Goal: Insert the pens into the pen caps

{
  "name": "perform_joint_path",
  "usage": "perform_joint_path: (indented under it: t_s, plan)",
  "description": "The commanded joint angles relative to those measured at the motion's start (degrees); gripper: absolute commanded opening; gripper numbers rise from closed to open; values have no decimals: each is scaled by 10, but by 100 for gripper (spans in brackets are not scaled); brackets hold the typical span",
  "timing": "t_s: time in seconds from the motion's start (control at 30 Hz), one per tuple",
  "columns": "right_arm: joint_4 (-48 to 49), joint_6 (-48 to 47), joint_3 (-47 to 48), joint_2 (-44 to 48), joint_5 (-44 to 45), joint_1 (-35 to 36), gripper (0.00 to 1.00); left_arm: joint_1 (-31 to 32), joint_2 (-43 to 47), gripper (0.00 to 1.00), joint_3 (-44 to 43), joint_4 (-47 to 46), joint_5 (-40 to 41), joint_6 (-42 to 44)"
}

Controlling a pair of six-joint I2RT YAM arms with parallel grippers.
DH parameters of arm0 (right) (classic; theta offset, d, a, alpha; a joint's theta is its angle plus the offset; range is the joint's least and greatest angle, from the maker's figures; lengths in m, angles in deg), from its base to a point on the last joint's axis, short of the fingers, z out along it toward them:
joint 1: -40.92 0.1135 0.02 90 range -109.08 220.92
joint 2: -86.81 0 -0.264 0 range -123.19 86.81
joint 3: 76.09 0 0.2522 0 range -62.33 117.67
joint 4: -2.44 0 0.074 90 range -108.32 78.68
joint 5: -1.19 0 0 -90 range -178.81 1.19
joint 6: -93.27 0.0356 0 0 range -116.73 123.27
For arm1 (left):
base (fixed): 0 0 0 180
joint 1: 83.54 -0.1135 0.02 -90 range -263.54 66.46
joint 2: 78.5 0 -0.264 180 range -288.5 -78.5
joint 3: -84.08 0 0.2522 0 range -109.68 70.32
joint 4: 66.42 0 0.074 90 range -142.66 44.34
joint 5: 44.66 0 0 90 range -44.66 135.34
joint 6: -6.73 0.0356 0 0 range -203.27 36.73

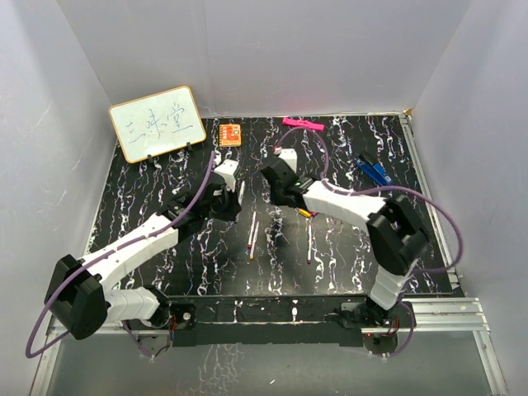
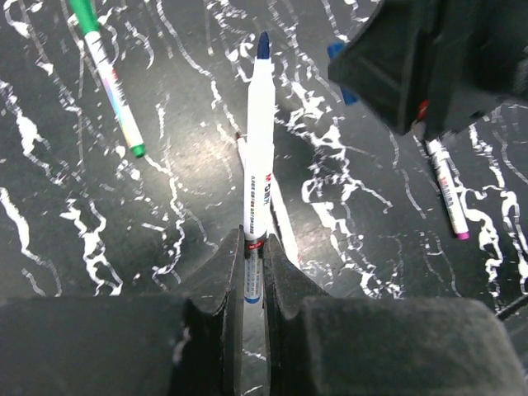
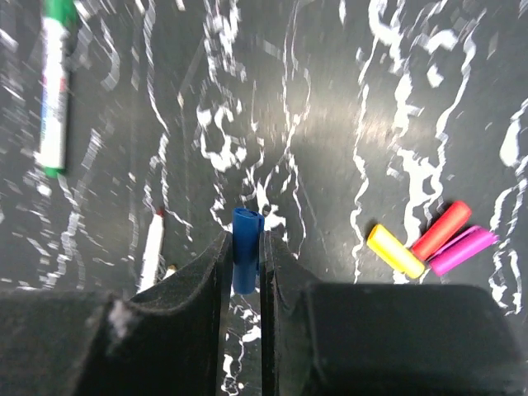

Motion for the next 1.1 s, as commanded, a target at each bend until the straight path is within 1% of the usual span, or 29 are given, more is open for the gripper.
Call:
perform_joint_path:
  t_s: [0.0,0.23,0.43,0.53,0.7,0.8,1.07]
  plan:
    - [144,-25,-44,120,11,-31,0,-4,-5,0,16,-68,-62,-9]
    - [399,-48,-223,283,-29,-61,0,-4,-26,0,30,-158,-148,-55]
    - [495,-58,-270,330,-55,-63,0,-3,-46,0,29,-223,-227,-83]
    - [548,-57,-296,349,-67,-63,0,2,-59,0,26,-236,-254,-106]
    - [596,-55,-320,362,-82,-63,0,23,-63,0,31,-252,-265,-124]
    - [616,-52,-327,362,-97,-63,0,25,-62,0,28,-245,-263,-121]
    - [624,-32,-322,341,-142,-62,0,26,-60,0,15,-223,-248,-105]
